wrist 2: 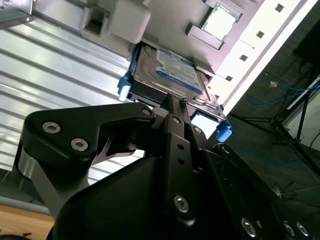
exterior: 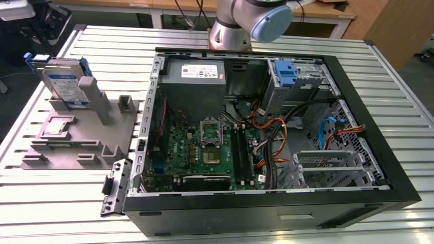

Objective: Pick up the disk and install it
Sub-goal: 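Reach for the disk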

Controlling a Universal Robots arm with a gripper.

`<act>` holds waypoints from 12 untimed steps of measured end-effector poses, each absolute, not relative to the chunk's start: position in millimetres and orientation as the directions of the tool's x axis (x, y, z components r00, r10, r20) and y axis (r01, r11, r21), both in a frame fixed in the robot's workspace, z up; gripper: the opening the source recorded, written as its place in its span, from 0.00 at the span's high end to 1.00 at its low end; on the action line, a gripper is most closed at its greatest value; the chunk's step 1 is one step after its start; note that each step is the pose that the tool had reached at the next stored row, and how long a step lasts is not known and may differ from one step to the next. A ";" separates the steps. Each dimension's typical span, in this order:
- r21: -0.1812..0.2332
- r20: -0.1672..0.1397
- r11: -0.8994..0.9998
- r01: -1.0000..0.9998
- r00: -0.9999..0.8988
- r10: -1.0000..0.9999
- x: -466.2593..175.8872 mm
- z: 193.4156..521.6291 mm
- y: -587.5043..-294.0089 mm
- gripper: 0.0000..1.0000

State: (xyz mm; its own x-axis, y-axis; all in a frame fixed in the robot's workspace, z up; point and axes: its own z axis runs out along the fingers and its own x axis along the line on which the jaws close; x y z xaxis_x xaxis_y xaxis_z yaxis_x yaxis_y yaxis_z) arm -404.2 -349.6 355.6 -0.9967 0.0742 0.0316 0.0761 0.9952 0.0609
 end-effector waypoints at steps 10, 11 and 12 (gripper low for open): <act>0.061 0.032 0.995 0.076 -0.997 0.074 -431.0 354.7 -347.0 0.90; 0.061 0.032 0.995 0.076 -0.997 0.074 -433.2 354.5 -347.0 0.90; 0.061 0.032 0.995 0.076 -0.997 0.074 -435.6 354.4 -346.8 0.90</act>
